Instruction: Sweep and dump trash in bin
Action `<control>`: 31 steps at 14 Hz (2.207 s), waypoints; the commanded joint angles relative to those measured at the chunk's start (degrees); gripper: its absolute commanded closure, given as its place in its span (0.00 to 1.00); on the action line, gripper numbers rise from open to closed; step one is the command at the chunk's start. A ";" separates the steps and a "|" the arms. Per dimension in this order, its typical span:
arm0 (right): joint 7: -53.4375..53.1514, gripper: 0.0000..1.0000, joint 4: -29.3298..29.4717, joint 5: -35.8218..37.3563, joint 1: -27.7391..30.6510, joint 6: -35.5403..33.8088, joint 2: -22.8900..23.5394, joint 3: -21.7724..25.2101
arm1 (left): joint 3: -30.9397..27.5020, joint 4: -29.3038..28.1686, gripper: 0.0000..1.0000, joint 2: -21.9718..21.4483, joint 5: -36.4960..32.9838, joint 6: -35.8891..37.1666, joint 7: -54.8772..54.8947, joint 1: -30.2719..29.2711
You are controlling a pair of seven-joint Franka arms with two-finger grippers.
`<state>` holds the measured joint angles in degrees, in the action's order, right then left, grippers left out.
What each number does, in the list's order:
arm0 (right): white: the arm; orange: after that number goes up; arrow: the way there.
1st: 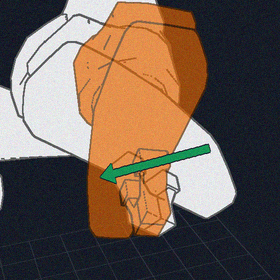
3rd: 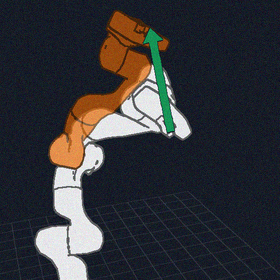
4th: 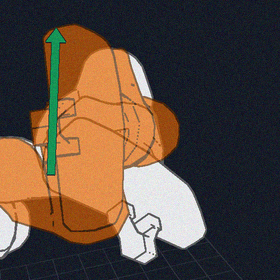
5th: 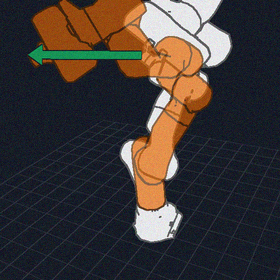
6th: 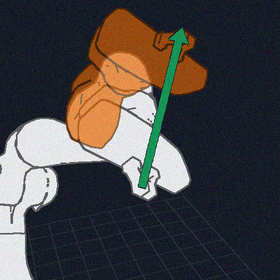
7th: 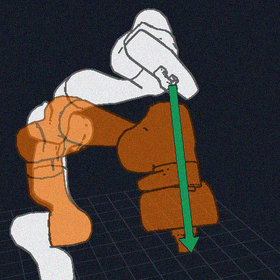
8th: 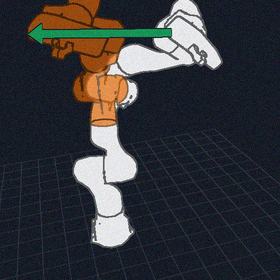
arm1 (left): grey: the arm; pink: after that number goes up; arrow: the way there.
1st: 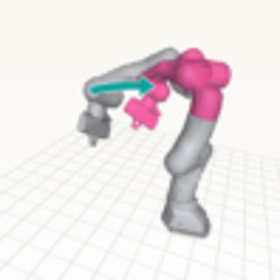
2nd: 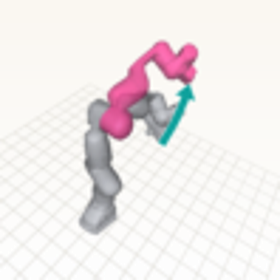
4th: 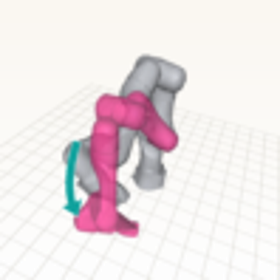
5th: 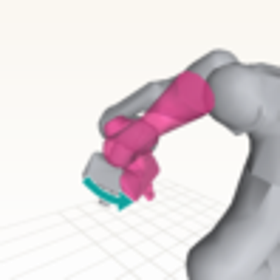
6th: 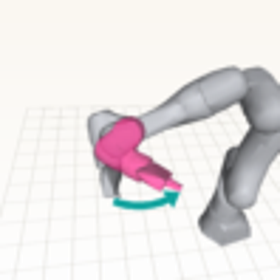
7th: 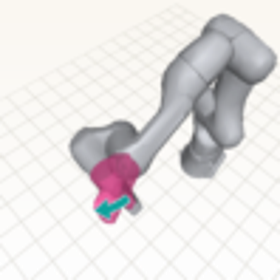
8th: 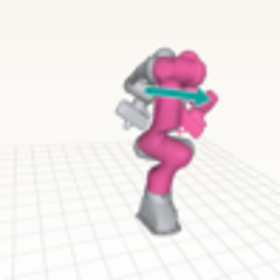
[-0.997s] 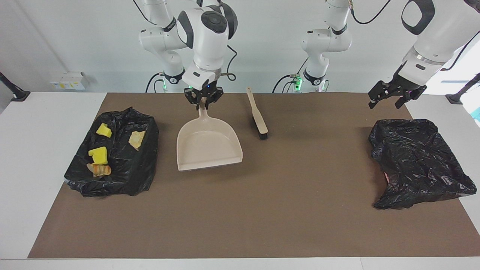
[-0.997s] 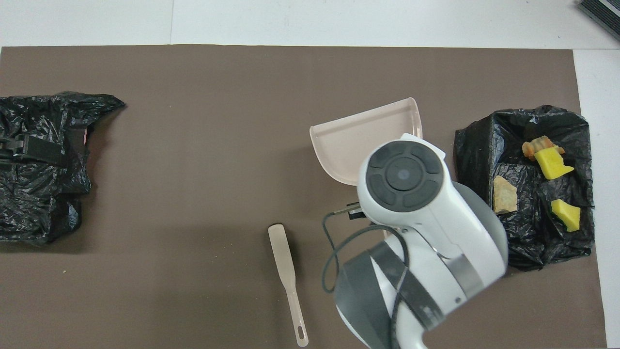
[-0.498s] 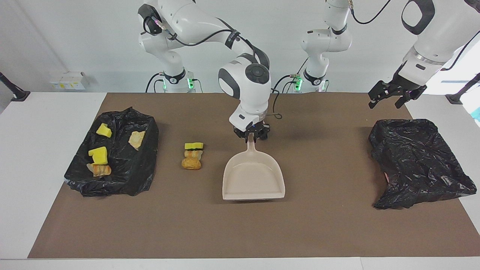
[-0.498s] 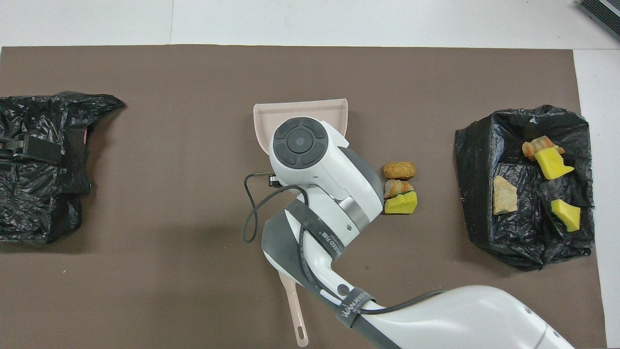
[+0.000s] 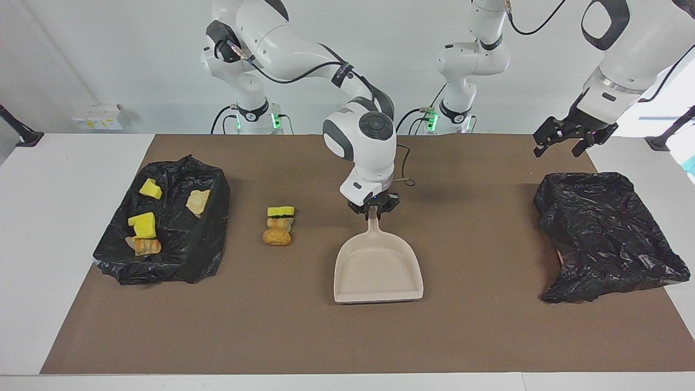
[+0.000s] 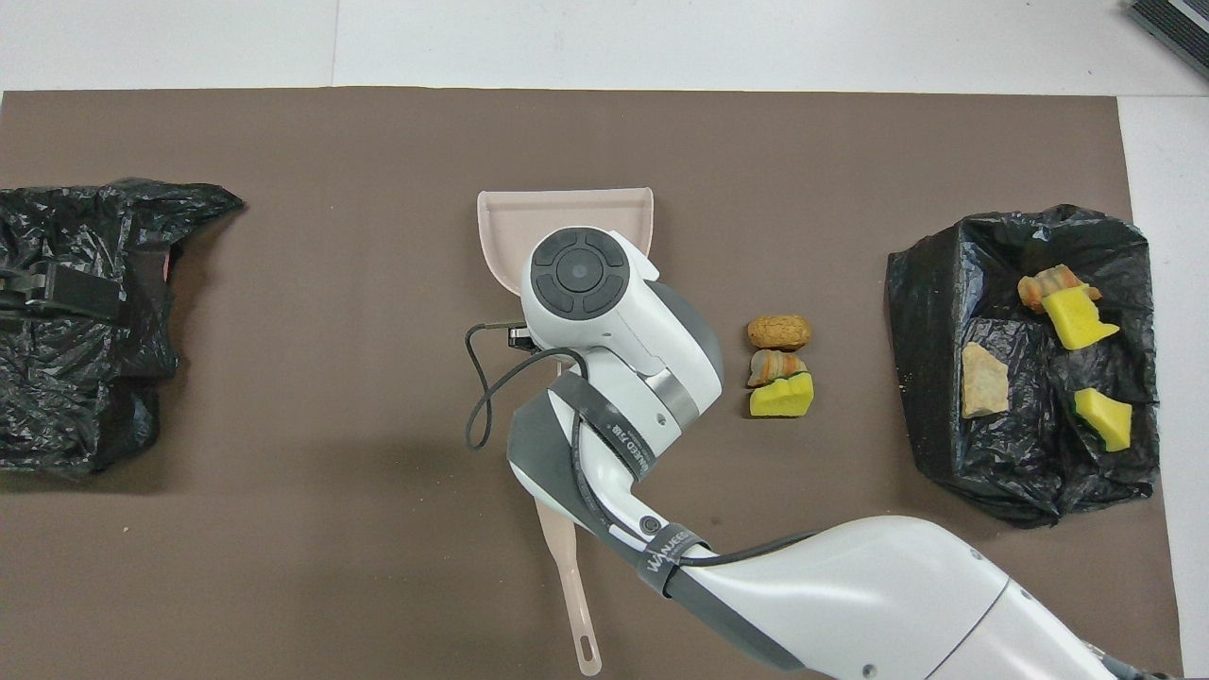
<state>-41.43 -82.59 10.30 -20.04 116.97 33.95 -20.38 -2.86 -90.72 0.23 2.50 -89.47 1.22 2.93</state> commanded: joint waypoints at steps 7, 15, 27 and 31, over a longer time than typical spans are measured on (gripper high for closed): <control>1.62 0.00 -2.22 -0.10 0.18 -3.93 -4.23 -0.89 | -0.31 -2.09 0.00 -1.90 -1.36 0.08 7.65 1.02; 6.54 0.00 -23.54 -13.18 -1.56 -8.61 -27.60 -2.56 | -0.39 -2.09 0.00 -1.90 -1.36 0.08 7.57 0.50; 16.11 0.00 -49.59 -21.90 -11.69 9.68 -35.45 -2.56 | -0.39 -2.09 0.00 -1.90 -1.36 0.08 7.57 0.41; 16.30 0.30 -49.68 -21.90 -11.86 11.52 -33.95 -2.56 | -0.48 -2.09 0.00 -1.90 -1.36 0.34 7.57 0.32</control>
<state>-27.42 -131.63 -9.98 -31.93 126.67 -0.35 -23.16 -3.07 -91.39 -0.24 2.50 -89.30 8.15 3.00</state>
